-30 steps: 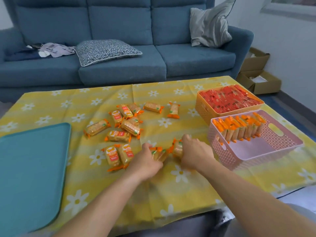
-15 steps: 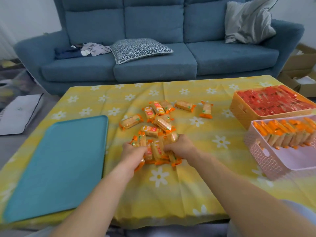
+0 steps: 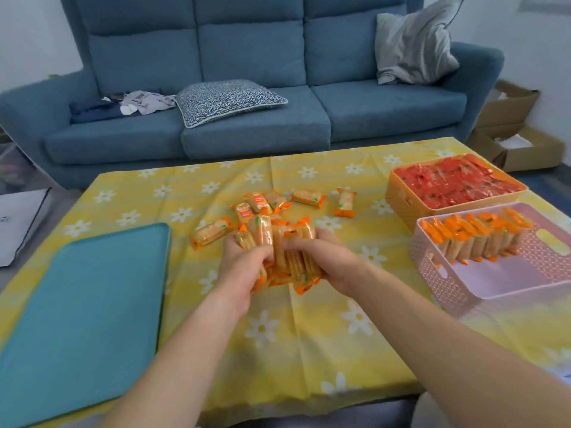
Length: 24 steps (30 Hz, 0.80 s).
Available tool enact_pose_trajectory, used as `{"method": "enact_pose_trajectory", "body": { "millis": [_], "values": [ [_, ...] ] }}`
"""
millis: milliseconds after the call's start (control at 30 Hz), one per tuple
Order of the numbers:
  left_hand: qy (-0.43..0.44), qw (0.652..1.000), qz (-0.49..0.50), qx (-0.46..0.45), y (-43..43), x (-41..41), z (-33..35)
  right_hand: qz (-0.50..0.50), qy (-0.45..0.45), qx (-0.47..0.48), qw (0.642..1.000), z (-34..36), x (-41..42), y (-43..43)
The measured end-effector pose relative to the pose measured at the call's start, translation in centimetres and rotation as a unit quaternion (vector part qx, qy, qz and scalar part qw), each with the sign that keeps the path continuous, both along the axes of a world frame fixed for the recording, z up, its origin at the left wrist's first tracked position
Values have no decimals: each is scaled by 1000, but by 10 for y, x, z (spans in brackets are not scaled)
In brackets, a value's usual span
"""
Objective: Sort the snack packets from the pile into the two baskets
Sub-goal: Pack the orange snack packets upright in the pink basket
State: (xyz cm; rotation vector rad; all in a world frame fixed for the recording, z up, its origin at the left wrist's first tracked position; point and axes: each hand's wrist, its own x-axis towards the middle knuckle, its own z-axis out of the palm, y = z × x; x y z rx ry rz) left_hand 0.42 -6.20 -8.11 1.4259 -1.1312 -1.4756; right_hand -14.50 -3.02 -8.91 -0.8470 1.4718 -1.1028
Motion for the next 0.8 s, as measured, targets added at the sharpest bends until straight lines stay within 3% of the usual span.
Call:
{"method": "enact_pose_trajectory", "body": {
  "millis": [200,333,433,567,633,733,800],
  "values": [
    [9,990,-84,-114,44,-99,30,-98,124,-100,982,42,-81,51],
    [11,980,-142,-138,76,-195,41,-191,131,-116,966,61,-154,108],
    [11,972,-201,-124,102,-254,45,-245,129,-95,956,59,-202,142],
    [-62,942,-318,-85,111,-290,39,-217,154,2,964,39,-248,161],
    [-99,932,-325,-126,106,-287,29,-238,281,56,928,32,-268,163],
    [-225,927,-219,-203,92,-275,3,-340,428,100,831,19,-296,172],
    [-297,924,-191,-145,90,-264,-12,-360,450,151,803,8,-307,178]
  ]
}}
